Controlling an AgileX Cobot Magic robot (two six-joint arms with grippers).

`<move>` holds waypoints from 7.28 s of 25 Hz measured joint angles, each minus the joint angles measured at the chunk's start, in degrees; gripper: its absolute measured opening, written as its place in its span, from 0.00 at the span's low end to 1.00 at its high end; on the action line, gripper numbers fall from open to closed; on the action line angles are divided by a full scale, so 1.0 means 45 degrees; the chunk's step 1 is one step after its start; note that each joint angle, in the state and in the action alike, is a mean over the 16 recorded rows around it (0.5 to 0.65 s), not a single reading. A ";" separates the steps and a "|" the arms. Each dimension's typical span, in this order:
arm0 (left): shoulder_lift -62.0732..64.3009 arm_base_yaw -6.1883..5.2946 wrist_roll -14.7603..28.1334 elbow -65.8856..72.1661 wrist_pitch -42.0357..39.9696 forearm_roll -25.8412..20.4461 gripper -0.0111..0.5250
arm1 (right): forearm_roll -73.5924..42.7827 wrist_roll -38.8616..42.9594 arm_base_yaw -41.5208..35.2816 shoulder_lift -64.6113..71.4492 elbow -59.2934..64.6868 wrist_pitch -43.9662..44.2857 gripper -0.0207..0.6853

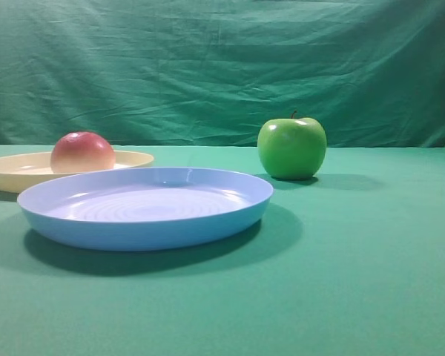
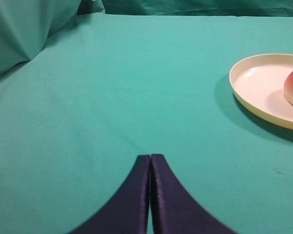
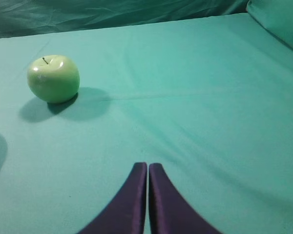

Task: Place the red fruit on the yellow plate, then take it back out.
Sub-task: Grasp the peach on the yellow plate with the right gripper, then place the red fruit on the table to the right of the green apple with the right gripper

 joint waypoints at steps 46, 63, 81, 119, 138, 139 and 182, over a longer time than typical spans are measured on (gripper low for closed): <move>0.0000 0.0000 0.0000 0.0000 0.0000 0.0000 0.02 | 0.1165 -0.3685 0.2972 0.9336 -1.1225 0.5120 0.03; 0.0000 0.0000 0.0000 0.0000 0.0000 0.0000 0.02 | 0.2912 -0.4688 0.6084 2.0182 -1.8124 0.6016 0.03; 0.0000 0.0000 0.0000 0.0000 0.0000 0.0000 0.02 | 0.4278 -0.6401 0.7281 2.7972 -2.4521 0.4545 0.63; 0.0000 0.0000 0.0000 0.0000 0.0000 0.0000 0.02 | 0.5498 -0.7688 0.7591 3.0687 -2.5104 0.2801 0.55; 0.0000 0.0000 0.0000 0.0000 0.0000 0.0000 0.02 | 0.3175 -0.5449 0.5842 2.6437 -2.6316 0.7341 0.31; 0.0000 0.0000 0.0000 0.0000 0.0000 0.0000 0.02 | 0.2999 -0.5188 0.5668 2.6116 -2.6256 0.7613 0.31; 0.0000 0.0000 0.0000 0.0000 0.0000 0.0000 0.02 | 0.1359 -0.2516 0.1741 1.8800 -0.7909 -0.0722 0.43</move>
